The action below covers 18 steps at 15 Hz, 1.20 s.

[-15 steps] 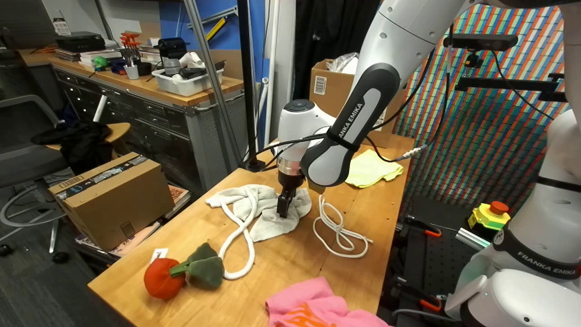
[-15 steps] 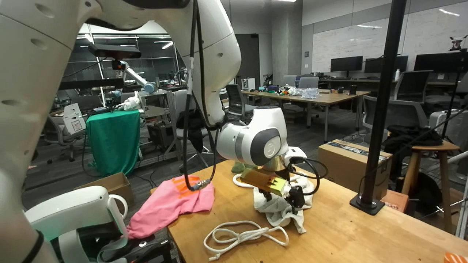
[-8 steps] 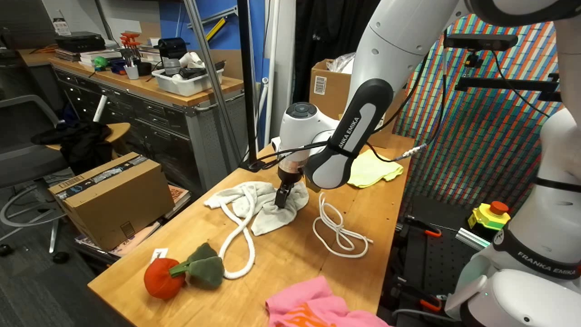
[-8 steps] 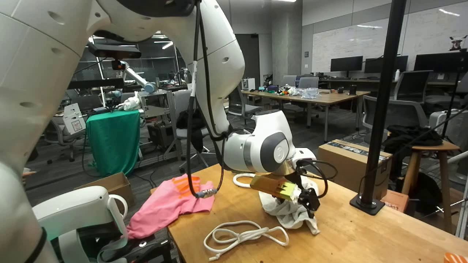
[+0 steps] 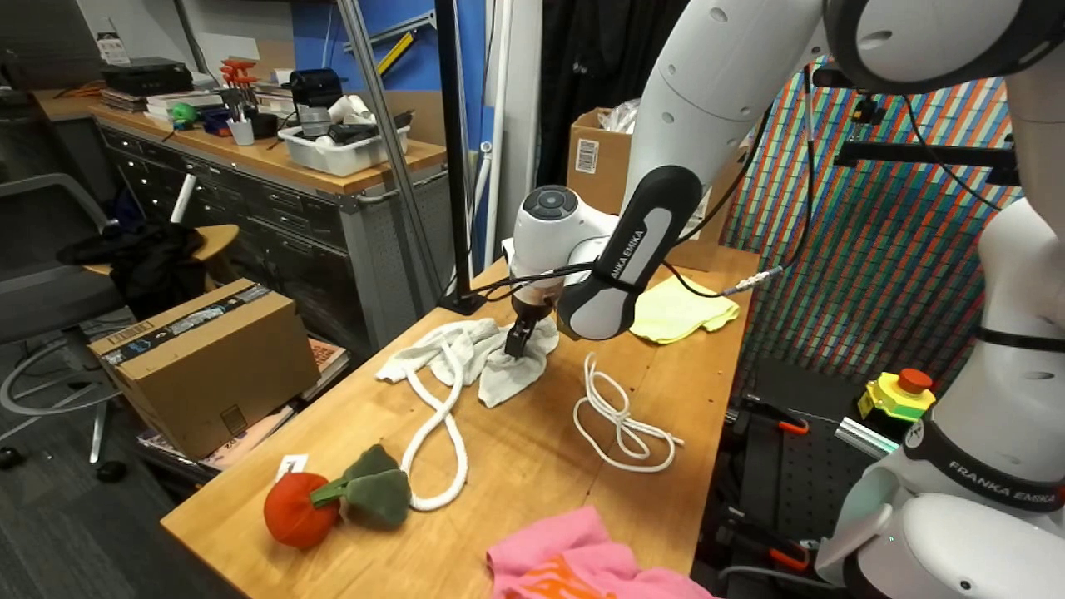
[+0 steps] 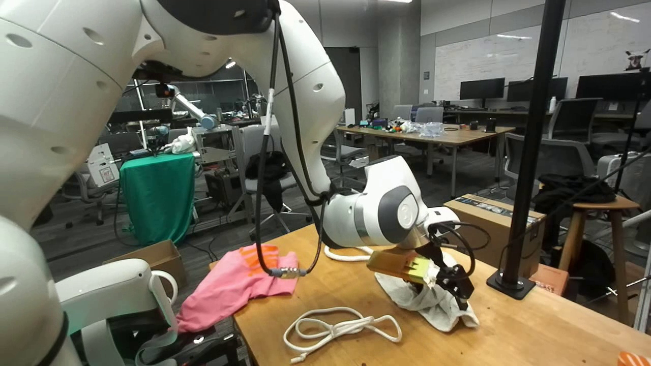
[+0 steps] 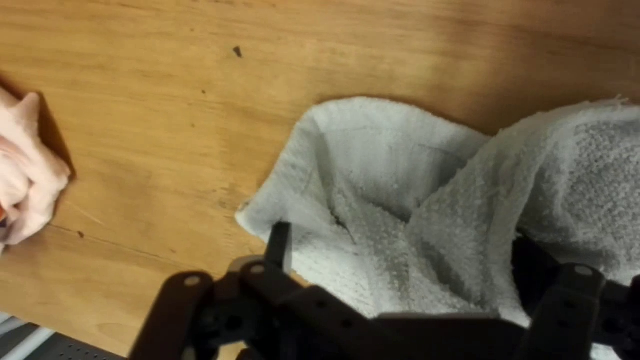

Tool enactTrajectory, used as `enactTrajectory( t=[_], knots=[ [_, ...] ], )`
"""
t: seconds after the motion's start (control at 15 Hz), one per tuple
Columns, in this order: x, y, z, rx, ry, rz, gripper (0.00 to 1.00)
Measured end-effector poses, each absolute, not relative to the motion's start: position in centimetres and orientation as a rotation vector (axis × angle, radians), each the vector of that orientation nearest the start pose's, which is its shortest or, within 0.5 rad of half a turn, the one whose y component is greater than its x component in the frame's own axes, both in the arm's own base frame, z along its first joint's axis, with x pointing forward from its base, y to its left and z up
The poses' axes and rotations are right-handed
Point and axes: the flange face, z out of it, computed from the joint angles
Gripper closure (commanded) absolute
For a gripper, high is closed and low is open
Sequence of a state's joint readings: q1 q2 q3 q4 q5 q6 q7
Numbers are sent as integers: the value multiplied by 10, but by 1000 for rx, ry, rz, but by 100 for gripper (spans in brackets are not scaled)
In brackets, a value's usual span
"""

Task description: Separate the objects on the table.

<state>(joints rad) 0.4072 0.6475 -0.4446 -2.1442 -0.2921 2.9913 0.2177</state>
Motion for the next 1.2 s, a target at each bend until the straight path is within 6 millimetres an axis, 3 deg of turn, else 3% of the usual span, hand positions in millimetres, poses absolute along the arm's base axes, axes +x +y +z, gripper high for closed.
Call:
enactTrajectory(
  t=[0.67, 1.2],
  knots=[
    [577, -56, 144, -3510, -47, -245, 0],
    [569, -79, 141, -3543, 69, -120, 0]
  ],
)
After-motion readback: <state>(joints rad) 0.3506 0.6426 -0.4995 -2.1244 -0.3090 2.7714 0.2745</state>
